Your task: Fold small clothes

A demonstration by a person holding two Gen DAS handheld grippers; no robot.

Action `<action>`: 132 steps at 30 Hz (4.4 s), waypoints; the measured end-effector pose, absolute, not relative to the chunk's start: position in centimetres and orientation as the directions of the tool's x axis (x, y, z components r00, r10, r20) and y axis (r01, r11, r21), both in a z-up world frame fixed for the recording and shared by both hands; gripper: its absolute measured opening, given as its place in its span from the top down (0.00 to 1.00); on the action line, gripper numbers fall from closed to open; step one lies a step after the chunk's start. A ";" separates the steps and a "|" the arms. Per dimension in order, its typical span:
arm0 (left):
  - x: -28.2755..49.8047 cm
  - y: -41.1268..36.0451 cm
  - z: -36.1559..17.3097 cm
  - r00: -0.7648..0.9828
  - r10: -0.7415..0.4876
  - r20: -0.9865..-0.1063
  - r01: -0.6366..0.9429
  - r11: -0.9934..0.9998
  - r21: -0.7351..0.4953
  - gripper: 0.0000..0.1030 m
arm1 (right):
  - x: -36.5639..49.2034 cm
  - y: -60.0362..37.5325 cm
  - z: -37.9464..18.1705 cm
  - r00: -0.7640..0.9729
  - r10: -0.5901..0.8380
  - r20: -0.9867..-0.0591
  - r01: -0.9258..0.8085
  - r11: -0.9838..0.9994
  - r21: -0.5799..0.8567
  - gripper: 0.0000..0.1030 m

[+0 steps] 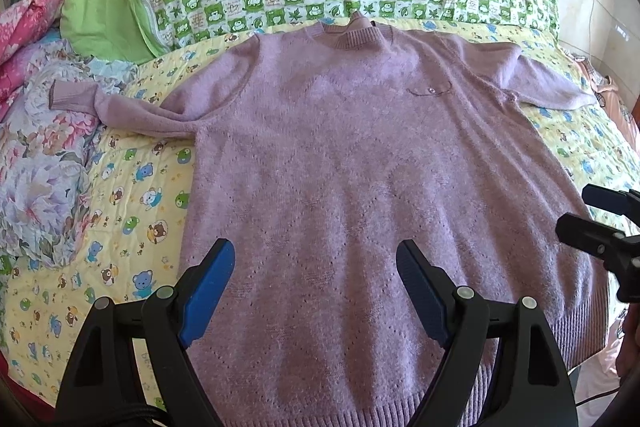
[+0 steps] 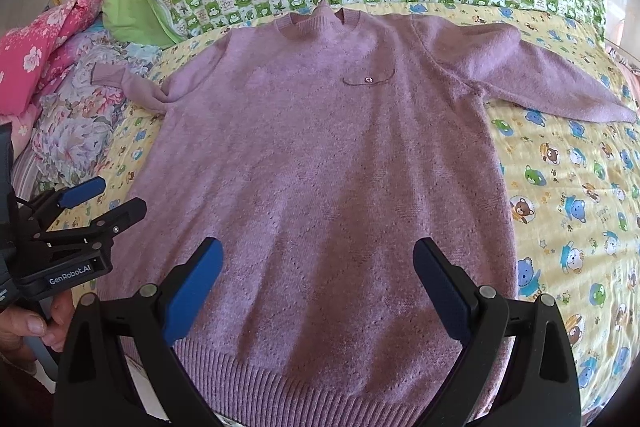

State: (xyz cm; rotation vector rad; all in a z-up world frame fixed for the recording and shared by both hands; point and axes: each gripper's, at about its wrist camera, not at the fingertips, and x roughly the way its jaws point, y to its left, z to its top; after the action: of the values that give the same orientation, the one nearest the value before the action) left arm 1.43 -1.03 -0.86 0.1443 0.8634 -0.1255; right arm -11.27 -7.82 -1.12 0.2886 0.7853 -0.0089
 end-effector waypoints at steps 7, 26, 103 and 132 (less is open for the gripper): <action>4.3 -0.4 -1.2 0.619 -0.029 -0.785 0.132 0.989 0.068 0.19 | -10.8 -12.9 -0.7 0.716 0.043 -0.697 0.228 0.929 0.291 0.07; 20.1 -2.3 -1.5 0.601 0.021 -0.799 0.085 0.992 0.089 0.18 | -8.8 -40.6 -3.0 0.727 -0.190 -0.659 0.632 0.561 0.535 0.14; 27.8 -13.3 -5.4 0.590 0.258 -0.765 0.131 0.905 0.406 0.29 | 11.4 -27.6 -1.0 0.713 0.132 -0.689 0.261 0.862 0.435 0.32; 26.9 4.7 -6.8 0.390 -0.135 -0.911 -0.316 0.910 -0.270 0.73 | 14.3 -27.6 -2.0 0.706 0.146 -0.693 0.227 0.880 0.417 0.92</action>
State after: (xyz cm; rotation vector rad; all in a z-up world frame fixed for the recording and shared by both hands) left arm 26.88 4.67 -6.78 -0.4384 1.1745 0.1198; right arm 14.34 -27.59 -2.02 0.5060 0.7943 -0.0472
